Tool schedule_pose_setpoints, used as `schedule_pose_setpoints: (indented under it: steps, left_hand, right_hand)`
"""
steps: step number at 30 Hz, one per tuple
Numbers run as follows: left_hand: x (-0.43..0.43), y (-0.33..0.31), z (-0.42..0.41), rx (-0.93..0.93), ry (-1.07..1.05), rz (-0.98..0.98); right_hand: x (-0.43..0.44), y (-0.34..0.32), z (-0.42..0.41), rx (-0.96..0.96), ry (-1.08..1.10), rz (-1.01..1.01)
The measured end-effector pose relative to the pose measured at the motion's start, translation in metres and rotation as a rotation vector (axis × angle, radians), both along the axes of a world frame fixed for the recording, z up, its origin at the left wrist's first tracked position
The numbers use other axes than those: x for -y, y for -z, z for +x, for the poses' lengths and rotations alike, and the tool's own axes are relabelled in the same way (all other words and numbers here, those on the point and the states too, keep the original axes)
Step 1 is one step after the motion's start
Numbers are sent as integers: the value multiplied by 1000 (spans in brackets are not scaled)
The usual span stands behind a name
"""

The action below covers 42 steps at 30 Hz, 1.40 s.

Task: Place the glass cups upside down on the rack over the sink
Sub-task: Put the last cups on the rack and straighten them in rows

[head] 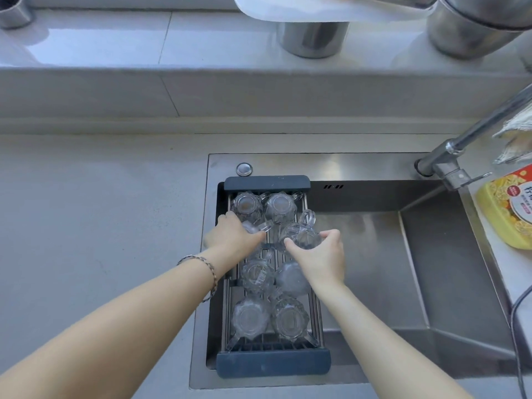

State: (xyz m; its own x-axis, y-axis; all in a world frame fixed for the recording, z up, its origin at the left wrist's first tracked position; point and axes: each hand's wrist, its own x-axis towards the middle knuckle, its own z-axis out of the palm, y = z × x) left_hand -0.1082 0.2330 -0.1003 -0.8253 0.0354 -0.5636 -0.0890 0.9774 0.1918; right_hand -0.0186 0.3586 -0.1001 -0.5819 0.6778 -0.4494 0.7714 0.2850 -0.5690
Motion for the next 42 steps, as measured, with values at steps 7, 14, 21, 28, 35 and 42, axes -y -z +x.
schedule_pose_setpoints:
  steps: [7,14,21,28,35,42]
  left_hand:
    - [-8,23,8,17,55,-93]
    - [23,23,-2,155,126,168]
    - [32,18,3,43,283,177]
    - [33,14,5,-62,291,161]
    - [31,8,18,-130,299,94]
    - [26,8,72,13,330,43]
  right_hand:
    - [17,13,-22,89,132,14]
    - [16,26,-33,200,-109,-3]
    - [1,26,-15,103,-345,-37]
    - [16,35,-8,-9,-225,2]
    - [-16,20,-12,143,-536,-149]
    - [-15,12,35,152,-630,-64]
